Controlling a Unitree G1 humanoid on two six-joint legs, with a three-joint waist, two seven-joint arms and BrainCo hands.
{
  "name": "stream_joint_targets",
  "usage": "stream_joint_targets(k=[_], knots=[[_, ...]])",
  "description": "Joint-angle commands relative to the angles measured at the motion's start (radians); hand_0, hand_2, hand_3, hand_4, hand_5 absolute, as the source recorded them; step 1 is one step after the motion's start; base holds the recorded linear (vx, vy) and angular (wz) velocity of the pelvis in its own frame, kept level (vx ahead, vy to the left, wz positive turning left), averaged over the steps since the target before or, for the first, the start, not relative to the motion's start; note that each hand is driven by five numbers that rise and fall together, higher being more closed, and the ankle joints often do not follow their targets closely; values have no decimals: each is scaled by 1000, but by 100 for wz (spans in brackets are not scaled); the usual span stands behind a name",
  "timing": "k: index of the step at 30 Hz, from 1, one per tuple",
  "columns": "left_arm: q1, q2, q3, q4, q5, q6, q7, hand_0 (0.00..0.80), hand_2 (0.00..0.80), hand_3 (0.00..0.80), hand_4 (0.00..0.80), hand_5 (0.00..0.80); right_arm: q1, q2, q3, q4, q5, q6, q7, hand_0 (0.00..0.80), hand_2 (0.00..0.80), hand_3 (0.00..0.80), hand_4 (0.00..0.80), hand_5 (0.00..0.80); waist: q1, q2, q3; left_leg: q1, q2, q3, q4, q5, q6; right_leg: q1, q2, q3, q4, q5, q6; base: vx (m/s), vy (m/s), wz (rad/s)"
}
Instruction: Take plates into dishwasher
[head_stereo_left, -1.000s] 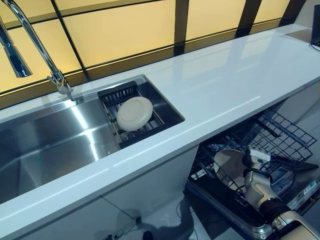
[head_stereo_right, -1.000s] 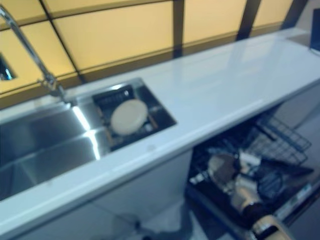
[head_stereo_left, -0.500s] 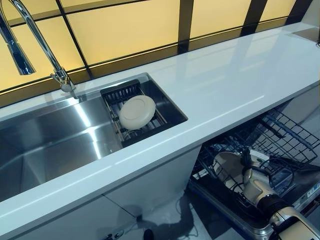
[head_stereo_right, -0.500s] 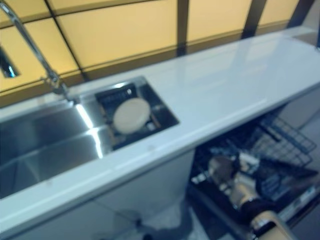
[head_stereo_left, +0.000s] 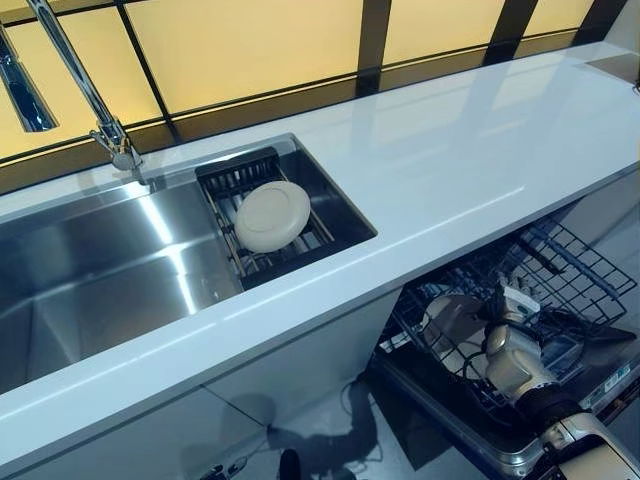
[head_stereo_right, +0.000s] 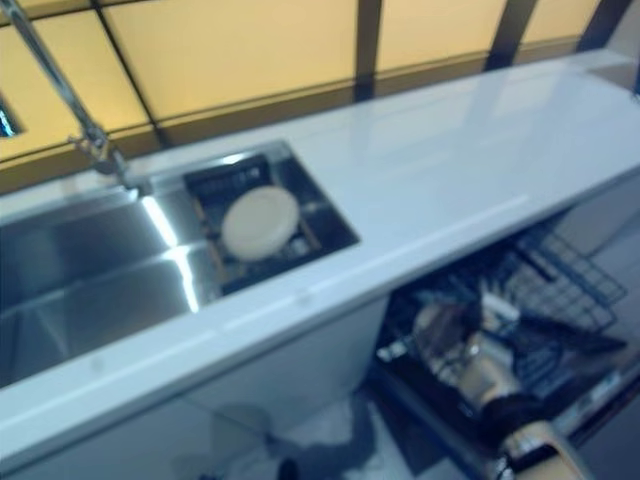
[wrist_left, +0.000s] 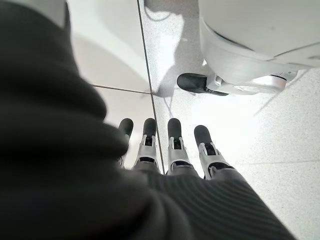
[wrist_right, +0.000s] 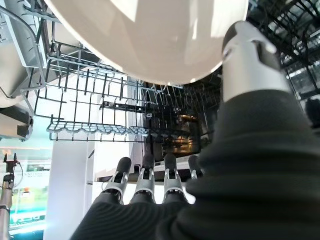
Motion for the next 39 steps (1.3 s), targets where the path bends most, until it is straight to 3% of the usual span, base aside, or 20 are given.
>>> stream_joint_targets(k=[1, 7, 13, 18, 21, 22, 24, 28, 29, 31, 32, 35, 39], knots=[[-35, -4, 21, 24, -22, -21, 6, 0, 0, 0, 0, 0, -4, -85, -62, -116, -36, -2, 28, 0, 0, 0, 0, 0, -13, -20, -11, 102, -72, 11, 0, -171, 86, -42, 5, 57, -1, 43, 40, 0, 0, 0], [-38, 13, 36, -4, -30, 7, 16, 0, 0, 0, 0, 0, -11, -245, -184, -188, -56, -21, 95, 0, 0, 0, 0, 0, -27, -43, -12, 113, -67, 20, 0, -176, 86, -33, 9, 68, -1, 44, 44, 2, 1, -1], [-50, 45, 34, -4, -47, 32, 15, 0, 0, 0, 0, 0, -93, -439, -230, -117, -8, -26, 163, 0, 0, 0, 0, 0, -22, -67, -19, 116, -64, 21, 0, -174, 81, -28, 8, 62, -1, 45, 51, 1, 0, -1], [-59, 74, 16, 9, -67, 39, 14, 0, 0, 0, 0, 0, -276, -615, -145, 50, 61, -17, 192, 0, 0, 0, 0, 0, 2, -88, -32, 116, -65, 6, 0, -167, 74, -19, 6, 40, -1, 43, 54, 10, -1, -1], [-71, 85, 1, 28, -78, 34, 11, 0, 0, 0, 0, 0, -426, -674, -47, 134, 124, -67, 154, 0, 0, 0, 0, 0, 15, -100, -36, 114, -67, -4, 0, -166, 71, -15, 4, 26, -1, 40, 55, 10, 2, 3], [-71, 84, 1, 29, -79, 34, 12, 0, 0, 0, 0, 0, -445, -677, -33, 140, 129, -64, 157, 0, 0, 0, 0, 0, 15, -100, -36, 114, -67, -5, 0, -165, 71, -14, 4, 24, -1, 40, 55, 10, 2, 6], [-78, 89, -7, 38, -77, 35, 6, 0, 0, 0, 0, 0, -589, -693, 59, 144, 170, -155, 83, 0, 0, 0, 0, 0, 28, -107, -38, 112, -69, -17, 0, -163, 69, -12, 2, 14, -1, 38, 56, 12, 10, 5], [-83, 81, -12, 47, -73, 36, 5, 0, 0, 0, 0, 0, -720, -679, 159, 17, 147, -263, 75, 0, 0, 0, 0, 0, 42, -113, -47, 106, -73, -40, 0, -161, 70, -11, 0, 1, -1, 31, 59, 14, 18, 7], [-86, 79, -13, 48, -74, 36, 5, 0, 0, 0, 0, 0, -745, -673, 181, -24, 138, -261, 81, 0, 0, 0, 0, 0, 46, -114, -47, 103, -75, -46, 0, -160, 72, -13, 0, -2, -1, 30, 59, 14, 24, 17], [-85, 75, -12, 45, -71, 35, 4, 0, 0, 0, 0, 0, -757, -667, 193, -39, 127, -264, 84, 0, 0, 0, 0, 0, 47, -113, -47, 101, -75, -50, 0, -159, 72, -13, -1, -6, -1, 29, 59, 3, 15, 17], [-84, 69, -10, 41, -67, 34, 7, 0, 0, 0, 0, 0, -767, -647, 214, -84, 115, -334, 95, 0, 0, 0, 0, 0, 59, -117, -45, 94, -77, -60, 0, -157, 72, -16, -2, -17, -1, 27, 59, 2, 22, 12], [-80, 67, -13, 37, -70, 30, 15, 0, 0, 0, 0, 0, -801, -608, 262, -131, 48, -428, 109, 0, 0, 0, 0, 0, 73, -123, -38, 80, -79, -77, 0, -150, 70, -23, -2, -32, -1, 25, 58, 1, 18, 25], [-86, 73, -19, 30, -76, 16, 14, 0, 0, 0, 0, 0, -847, -557, 333, -146, -46, -485, 103, 0, 0, 0, 0, 0, 95, -131, -9, 52, -79, -95, 0, -139, 69, -42, -4, -55, -1, 29, 56, -28, 11, 27]])
